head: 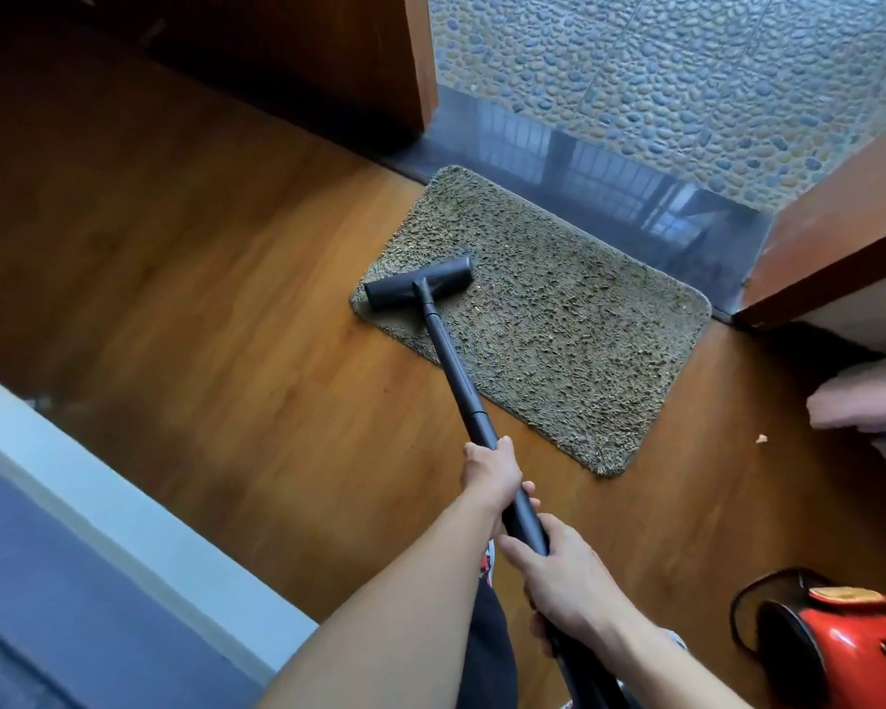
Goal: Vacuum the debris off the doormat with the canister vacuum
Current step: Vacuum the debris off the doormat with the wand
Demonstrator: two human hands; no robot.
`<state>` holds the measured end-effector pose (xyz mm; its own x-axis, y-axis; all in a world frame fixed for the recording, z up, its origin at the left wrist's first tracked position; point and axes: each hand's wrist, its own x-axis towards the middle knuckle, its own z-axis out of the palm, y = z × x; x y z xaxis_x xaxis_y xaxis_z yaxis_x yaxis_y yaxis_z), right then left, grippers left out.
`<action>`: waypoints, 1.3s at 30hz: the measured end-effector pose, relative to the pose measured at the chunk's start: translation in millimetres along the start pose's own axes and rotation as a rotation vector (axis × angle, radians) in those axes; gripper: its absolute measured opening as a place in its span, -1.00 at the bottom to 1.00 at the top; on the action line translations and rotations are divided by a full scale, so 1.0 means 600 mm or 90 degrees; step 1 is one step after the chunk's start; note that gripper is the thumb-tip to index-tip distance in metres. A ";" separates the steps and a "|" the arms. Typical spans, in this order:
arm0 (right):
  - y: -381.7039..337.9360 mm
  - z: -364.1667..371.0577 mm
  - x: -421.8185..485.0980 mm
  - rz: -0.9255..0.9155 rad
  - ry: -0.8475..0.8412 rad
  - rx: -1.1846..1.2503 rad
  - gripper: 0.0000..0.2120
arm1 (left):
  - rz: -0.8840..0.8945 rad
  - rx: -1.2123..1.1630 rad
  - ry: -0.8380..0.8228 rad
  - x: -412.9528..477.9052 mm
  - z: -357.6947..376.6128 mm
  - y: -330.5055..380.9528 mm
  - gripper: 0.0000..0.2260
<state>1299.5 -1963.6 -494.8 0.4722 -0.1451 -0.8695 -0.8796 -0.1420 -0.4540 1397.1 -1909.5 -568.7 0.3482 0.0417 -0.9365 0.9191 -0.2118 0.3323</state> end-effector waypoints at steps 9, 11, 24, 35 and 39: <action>0.108 -0.043 -0.070 0.006 0.004 -0.089 -0.86 | -0.037 -0.022 0.014 -0.073 0.056 -0.108 -0.76; 0.119 -0.049 -0.080 0.009 0.003 -0.081 -0.81 | -0.033 -0.025 0.018 -0.081 0.066 -0.119 -0.75; -0.007 -0.036 -0.021 0.010 -0.033 -0.012 -0.82 | 0.009 0.037 0.048 -0.009 0.024 -0.003 -0.71; -0.069 -0.051 0.024 0.022 -0.053 0.004 -0.80 | 0.001 -0.195 0.013 0.018 0.014 0.054 -0.86; 0.004 -0.072 -0.007 0.030 -0.049 -0.026 -0.80 | -0.006 -0.161 0.024 -0.019 0.054 -0.008 -0.86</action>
<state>1297.9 -2005.4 -484.0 0.4233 -0.0764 -0.9027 -0.8968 -0.1768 -0.4056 1383.0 -1940.6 -563.4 0.3422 0.0799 -0.9362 0.9374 0.0391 0.3460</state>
